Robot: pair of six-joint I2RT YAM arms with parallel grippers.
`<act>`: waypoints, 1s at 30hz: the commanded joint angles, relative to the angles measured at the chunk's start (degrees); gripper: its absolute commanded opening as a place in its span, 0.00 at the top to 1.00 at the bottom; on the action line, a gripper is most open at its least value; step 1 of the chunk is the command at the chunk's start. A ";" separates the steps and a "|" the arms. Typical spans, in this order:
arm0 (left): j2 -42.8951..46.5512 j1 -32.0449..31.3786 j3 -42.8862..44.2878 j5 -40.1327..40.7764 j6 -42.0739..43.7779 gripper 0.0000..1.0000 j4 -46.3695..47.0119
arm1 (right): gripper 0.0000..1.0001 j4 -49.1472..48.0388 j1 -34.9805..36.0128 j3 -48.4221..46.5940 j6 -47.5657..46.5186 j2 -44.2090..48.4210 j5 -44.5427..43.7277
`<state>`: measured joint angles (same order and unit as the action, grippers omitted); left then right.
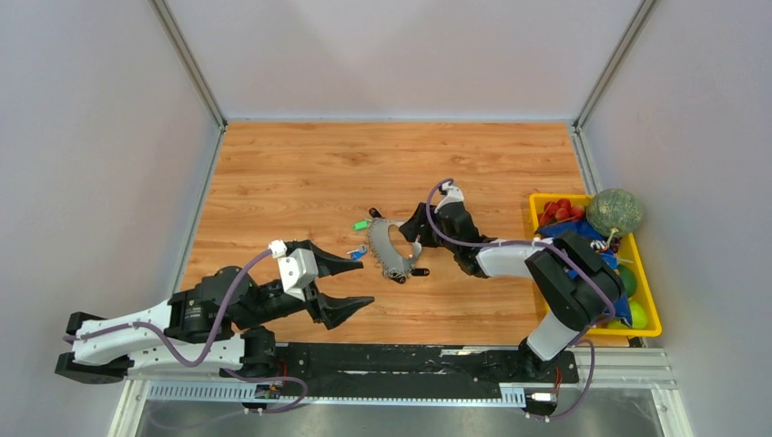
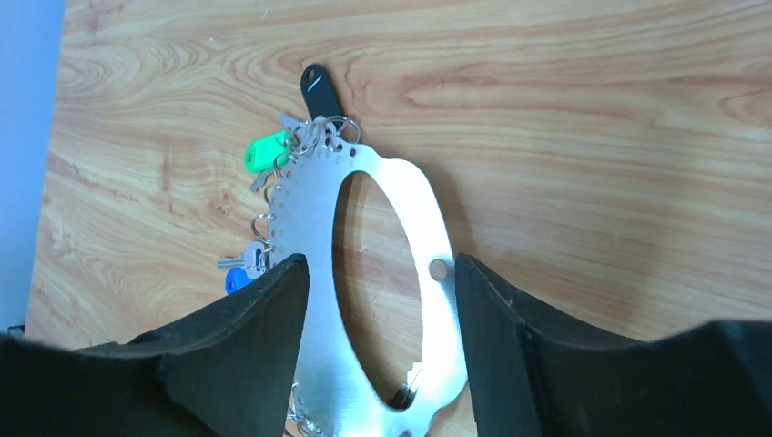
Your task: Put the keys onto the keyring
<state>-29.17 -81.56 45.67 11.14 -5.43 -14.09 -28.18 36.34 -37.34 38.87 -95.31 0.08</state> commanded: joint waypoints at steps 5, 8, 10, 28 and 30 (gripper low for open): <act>-1.21 0.08 2.15 6.01 0.19 0.23 0.69 | 0.20 6.21 -7.45 1.56 -2.10 13.70 -1.36; -3.24 0.09 4.02 11.50 -0.58 0.20 -2.54 | 0.03 10.49 -8.27 2.14 -5.27 20.06 -4.84; -4.59 0.09 4.98 14.44 -0.82 0.17 -4.31 | 0.00 12.82 -8.43 2.36 -7.21 25.54 -7.04; -22.58 0.13 10.17 32.40 0.42 0.00 -3.05 | 0.00 36.70 -8.27 -5.81 -17.70 49.56 -15.76; -23.76 1.17 9.54 32.63 2.20 0.00 -0.82 | 0.00 40.23 -8.28 -8.39 -17.49 49.50 -21.17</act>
<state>-51.31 -81.56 54.26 40.58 -5.78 -19.90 4.80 27.94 -39.81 22.33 -46.87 -12.51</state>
